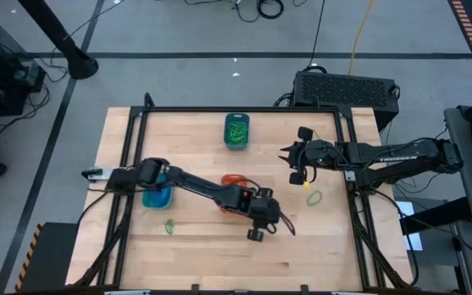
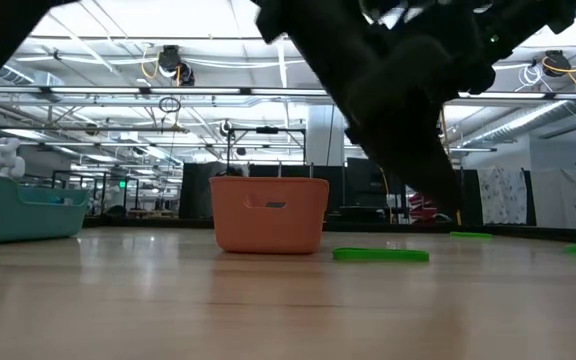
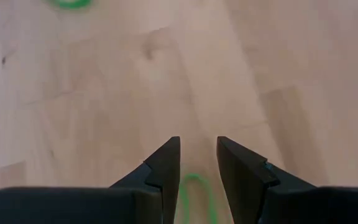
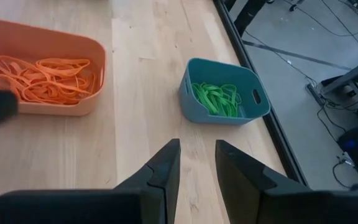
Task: Sort rubber bands into baskets
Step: Put the green rubber band into the blue bin
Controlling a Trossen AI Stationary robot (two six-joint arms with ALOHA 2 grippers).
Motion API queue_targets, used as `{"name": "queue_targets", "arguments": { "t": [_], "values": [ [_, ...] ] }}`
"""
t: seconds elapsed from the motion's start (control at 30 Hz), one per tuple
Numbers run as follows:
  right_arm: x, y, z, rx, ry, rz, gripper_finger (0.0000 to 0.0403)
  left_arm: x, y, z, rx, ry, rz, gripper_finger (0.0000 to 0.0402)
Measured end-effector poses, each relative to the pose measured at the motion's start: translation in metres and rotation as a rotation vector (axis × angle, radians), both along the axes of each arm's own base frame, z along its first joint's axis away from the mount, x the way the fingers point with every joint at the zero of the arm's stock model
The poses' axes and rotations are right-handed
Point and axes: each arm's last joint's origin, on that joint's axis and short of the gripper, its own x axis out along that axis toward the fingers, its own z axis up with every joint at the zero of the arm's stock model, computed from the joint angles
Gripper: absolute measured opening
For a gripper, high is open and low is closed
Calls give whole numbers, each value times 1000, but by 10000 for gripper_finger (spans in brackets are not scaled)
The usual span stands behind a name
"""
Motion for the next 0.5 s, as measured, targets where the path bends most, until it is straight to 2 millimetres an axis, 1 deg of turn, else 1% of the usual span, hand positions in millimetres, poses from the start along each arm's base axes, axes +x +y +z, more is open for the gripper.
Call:
{"name": "queue_targets", "arguments": {
  "t": [0.13, 0.33, 0.5],
  "values": [
    [0, 0, -1, 0, 6, 0, 93, 6, 7, -5, 18, 41, 21, 113],
    [0, 0, 0, 0, 3, 0, 93, -1, 18, -10, 47, 150, 50, 113],
    [0, 0, 1, 0, -8, 0, 93, -2, 18, -10, 17, 159, 54, 113]
  ]
}}
